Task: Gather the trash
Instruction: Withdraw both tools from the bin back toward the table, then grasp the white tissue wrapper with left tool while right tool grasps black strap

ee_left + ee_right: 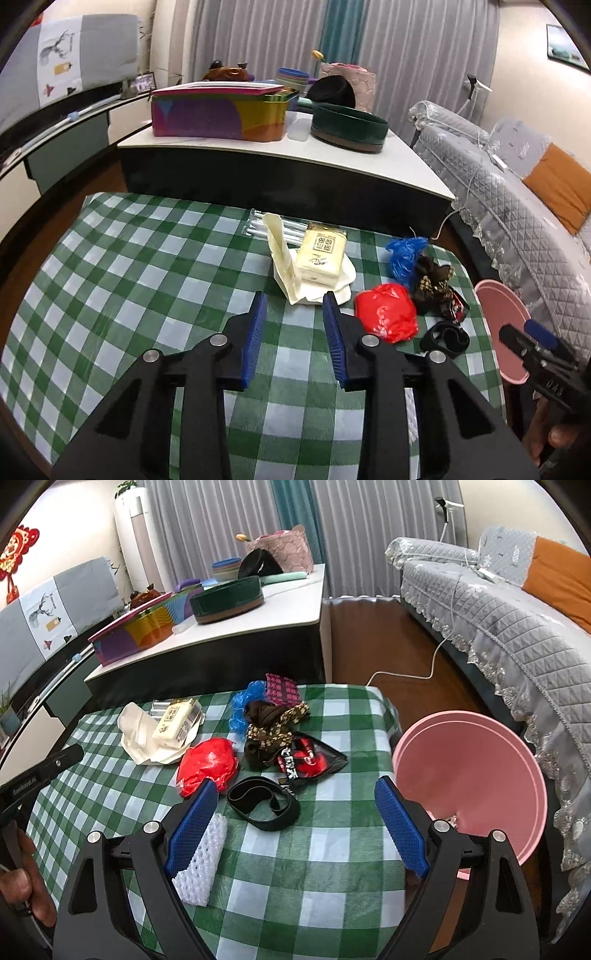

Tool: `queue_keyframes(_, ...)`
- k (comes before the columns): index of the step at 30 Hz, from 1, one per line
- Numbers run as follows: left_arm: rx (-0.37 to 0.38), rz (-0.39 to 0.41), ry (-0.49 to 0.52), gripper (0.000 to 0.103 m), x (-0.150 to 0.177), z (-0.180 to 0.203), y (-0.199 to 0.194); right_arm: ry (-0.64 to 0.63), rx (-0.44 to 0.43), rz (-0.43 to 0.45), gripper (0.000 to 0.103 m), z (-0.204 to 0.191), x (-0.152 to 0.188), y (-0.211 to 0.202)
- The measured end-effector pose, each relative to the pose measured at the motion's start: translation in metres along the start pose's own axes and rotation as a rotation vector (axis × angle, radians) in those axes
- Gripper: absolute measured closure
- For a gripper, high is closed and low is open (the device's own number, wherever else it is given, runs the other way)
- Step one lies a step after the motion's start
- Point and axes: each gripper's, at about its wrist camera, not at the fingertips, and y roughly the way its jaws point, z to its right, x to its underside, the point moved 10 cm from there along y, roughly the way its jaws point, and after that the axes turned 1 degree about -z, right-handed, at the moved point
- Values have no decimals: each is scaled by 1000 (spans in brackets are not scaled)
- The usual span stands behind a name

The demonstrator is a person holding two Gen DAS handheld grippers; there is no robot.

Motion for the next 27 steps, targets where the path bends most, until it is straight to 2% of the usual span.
queue_keyframes(3, 24, -13, -33, 70, -1, -2, 6, 0, -7, -15, 17, -3, 2, 9)
queue_keyframes(7, 1, -32, -51, 53, 1, -5, 17, 3, -17, -38, 17, -6, 7, 20)
queue_keyframes(13, -4, -16, -68, 52, -2, -8, 30, 2, -30, -76, 19, -11, 15, 38)
queue_keyframes(27, -8, 3, -81, 53, -14, -10, 70, 12, -64, -147, 51, -13, 26, 70)
